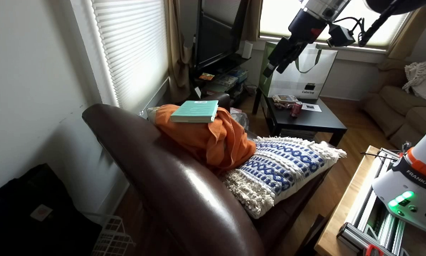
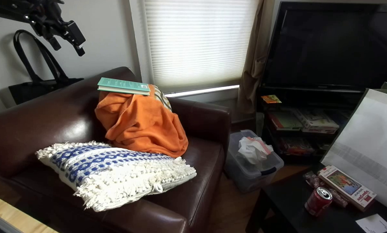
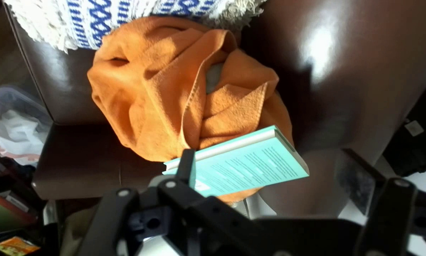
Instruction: Remove the book from the towel and put it on the chair
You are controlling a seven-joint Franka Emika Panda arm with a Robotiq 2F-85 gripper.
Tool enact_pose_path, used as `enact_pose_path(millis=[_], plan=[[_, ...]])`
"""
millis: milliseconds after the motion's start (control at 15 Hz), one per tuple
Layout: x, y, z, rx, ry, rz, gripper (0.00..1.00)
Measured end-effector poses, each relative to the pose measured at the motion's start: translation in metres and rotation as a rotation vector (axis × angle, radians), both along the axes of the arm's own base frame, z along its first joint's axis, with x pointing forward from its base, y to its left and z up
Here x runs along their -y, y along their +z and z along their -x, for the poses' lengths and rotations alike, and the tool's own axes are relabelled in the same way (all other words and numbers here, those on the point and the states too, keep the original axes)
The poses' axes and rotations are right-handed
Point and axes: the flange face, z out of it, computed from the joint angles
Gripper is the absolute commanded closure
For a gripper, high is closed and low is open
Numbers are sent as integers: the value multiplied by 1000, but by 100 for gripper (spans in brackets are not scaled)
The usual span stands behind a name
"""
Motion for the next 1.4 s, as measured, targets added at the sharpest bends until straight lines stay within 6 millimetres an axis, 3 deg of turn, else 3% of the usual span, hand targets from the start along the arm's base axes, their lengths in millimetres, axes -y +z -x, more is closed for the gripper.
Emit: enact_pose_path(millis=[400, 733, 1133, 1400], plan=[[-16, -4, -79, -45, 61, -22, 0], [-4, -28, -131, -189, 51, -23, 0], [-20, -85, -175, -371, 9, -125, 0], [-19, -107, -187, -417, -38, -191, 0]])
